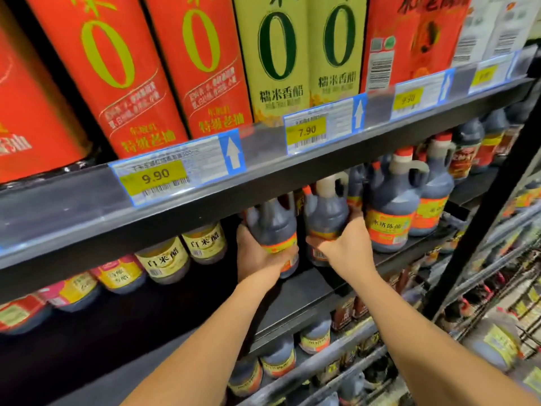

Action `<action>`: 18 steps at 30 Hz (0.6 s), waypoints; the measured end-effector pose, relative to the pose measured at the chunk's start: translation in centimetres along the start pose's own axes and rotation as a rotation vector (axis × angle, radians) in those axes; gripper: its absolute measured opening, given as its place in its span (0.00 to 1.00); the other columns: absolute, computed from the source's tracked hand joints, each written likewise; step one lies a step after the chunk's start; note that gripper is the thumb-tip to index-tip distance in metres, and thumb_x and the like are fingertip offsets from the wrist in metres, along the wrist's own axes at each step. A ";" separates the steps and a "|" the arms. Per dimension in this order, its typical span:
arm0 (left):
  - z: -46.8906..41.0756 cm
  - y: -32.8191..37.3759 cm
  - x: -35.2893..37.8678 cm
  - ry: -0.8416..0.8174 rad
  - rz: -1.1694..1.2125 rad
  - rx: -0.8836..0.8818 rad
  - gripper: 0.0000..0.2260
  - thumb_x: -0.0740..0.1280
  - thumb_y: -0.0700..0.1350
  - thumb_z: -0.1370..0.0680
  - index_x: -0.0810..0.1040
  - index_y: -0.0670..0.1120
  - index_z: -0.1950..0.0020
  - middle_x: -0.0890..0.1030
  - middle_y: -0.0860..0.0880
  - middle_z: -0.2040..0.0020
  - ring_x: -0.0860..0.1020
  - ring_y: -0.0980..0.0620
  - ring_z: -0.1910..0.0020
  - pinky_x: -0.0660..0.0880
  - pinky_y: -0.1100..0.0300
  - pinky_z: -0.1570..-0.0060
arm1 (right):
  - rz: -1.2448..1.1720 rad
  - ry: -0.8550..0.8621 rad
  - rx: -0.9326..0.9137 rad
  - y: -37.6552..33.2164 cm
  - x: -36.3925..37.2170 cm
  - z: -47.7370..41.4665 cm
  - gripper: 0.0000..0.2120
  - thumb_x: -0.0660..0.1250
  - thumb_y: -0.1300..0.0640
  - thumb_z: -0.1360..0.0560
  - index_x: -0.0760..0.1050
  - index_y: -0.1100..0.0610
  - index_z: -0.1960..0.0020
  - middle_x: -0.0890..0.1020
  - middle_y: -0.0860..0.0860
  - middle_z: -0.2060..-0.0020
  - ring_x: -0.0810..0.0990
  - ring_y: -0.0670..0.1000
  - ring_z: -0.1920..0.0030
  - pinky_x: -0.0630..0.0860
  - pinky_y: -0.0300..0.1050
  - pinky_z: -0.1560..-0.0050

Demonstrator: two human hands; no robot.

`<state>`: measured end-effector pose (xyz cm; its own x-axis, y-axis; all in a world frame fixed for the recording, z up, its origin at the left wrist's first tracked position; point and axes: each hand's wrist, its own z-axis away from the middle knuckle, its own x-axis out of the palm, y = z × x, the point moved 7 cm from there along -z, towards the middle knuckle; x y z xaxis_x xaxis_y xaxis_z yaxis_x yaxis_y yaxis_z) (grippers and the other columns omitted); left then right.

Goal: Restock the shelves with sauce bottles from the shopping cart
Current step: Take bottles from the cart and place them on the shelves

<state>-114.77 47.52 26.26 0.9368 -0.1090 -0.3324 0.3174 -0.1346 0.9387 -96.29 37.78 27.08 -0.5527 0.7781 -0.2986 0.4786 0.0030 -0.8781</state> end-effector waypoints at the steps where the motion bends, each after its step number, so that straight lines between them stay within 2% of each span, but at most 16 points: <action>1: -0.2 -0.2 0.1 -0.017 -0.026 0.016 0.32 0.78 0.57 0.41 0.64 0.56 0.45 0.74 0.55 0.45 0.73 0.56 0.53 0.67 0.61 0.51 | -0.032 -0.009 -0.015 0.1 0.2 -0.3 0.40 0.83 0.53 0.41 0.66 0.58 0.36 0.78 0.51 0.45 0.79 0.52 0.44 0.77 0.48 0.49; 4: -1.2 -0.8 0.1 -0.022 -0.088 0.053 0.40 0.82 0.52 0.40 0.64 0.53 0.35 0.71 0.57 0.42 0.71 0.57 0.48 0.67 0.61 0.48 | -0.103 -0.037 -0.049 0.2 1.0 -1.2 0.37 0.82 0.59 0.39 0.68 0.60 0.36 0.79 0.55 0.42 0.79 0.54 0.41 0.77 0.49 0.43; 7: -1.7 -0.6 0.5 -0.022 -0.054 0.096 0.45 0.83 0.49 0.40 0.63 0.51 0.29 0.70 0.59 0.40 0.69 0.61 0.43 0.65 0.65 0.44 | -0.195 -0.087 -0.060 0.3 2.1 -2.1 0.35 0.81 0.66 0.39 0.69 0.61 0.37 0.79 0.54 0.42 0.79 0.50 0.41 0.77 0.45 0.43; 8: -1.8 -0.4 0.7 -0.023 -0.036 0.111 0.46 0.83 0.48 0.40 0.63 0.51 0.29 0.70 0.59 0.38 0.69 0.62 0.42 0.65 0.66 0.43 | -0.200 -0.101 -0.050 0.5 2.3 -2.3 0.35 0.81 0.65 0.39 0.69 0.60 0.36 0.79 0.52 0.42 0.79 0.46 0.42 0.77 0.41 0.44; 10: -2.0 -0.4 0.8 -0.015 -0.009 0.129 0.44 0.83 0.48 0.40 0.63 0.52 0.30 0.71 0.58 0.38 0.70 0.62 0.41 0.65 0.69 0.44 | -0.128 -0.138 -0.018 0.8 2.6 -2.4 0.37 0.81 0.56 0.37 0.66 0.51 0.34 0.77 0.41 0.46 0.77 0.35 0.48 0.74 0.30 0.51; 11: -2.1 -0.4 0.9 -0.012 -0.005 0.136 0.43 0.83 0.48 0.40 0.63 0.53 0.31 0.71 0.58 0.37 0.71 0.61 0.41 0.66 0.68 0.43 | -0.087 -0.158 -0.004 0.9 2.7 -2.4 0.37 0.80 0.52 0.36 0.64 0.49 0.33 0.76 0.38 0.47 0.77 0.34 0.50 0.73 0.29 0.52; 12: -2.2 -0.3 1.0 -0.011 -0.005 0.141 0.43 0.83 0.48 0.40 0.63 0.53 0.32 0.71 0.56 0.36 0.71 0.60 0.40 0.68 0.65 0.41 | -0.064 -0.174 0.013 1.2 3.0 -2.6 0.39 0.80 0.51 0.35 0.62 0.49 0.31 0.76 0.40 0.45 0.77 0.35 0.49 0.73 0.31 0.50; 13: -2.3 -0.4 1.1 -0.008 -0.006 0.146 0.43 0.83 0.48 0.39 0.63 0.52 0.31 0.71 0.55 0.35 0.72 0.58 0.38 0.69 0.61 0.39 | -0.054 -0.186 0.033 1.4 3.2 -2.9 0.41 0.80 0.53 0.35 0.61 0.51 0.29 0.76 0.44 0.41 0.77 0.40 0.44 0.75 0.38 0.45; 14: -2.4 -0.4 1.2 -0.004 -0.011 0.151 0.43 0.83 0.47 0.39 0.63 0.51 0.31 0.71 0.54 0.34 0.72 0.57 0.37 0.69 0.60 0.38 | -0.044 -0.191 0.048 1.6 3.4 -3.3 0.44 0.81 0.56 0.35 0.59 0.54 0.28 0.74 0.48 0.36 0.75 0.47 0.38 0.74 0.44 0.39; 15: -2.4 -0.4 1.3 0.001 -0.020 0.155 0.43 0.83 0.47 0.39 0.63 0.51 0.31 0.70 0.55 0.34 0.71 0.57 0.37 0.69 0.60 0.39 | -0.022 -0.192 0.058 1.5 3.6 -3.6 0.46 0.81 0.59 0.36 0.57 0.57 0.27 0.72 0.52 0.33 0.72 0.51 0.34 0.70 0.45 0.36; 18: -2.4 -0.3 1.3 0.001 -0.022 0.160 0.43 0.83 0.47 0.40 0.63 0.50 0.32 0.71 0.54 0.35 0.73 0.56 0.38 0.69 0.61 0.41 | 0.109 -0.179 0.063 1.5 3.9 -4.2 0.49 0.80 0.54 0.33 0.52 0.60 0.25 0.68 0.55 0.29 0.70 0.56 0.31 0.70 0.46 0.37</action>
<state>-113.29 49.76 25.73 0.9302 -0.1031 -0.3521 0.3100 -0.2923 0.9047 -94.87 43.45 26.13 -0.6153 0.6473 -0.4499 0.5014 -0.1190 -0.8570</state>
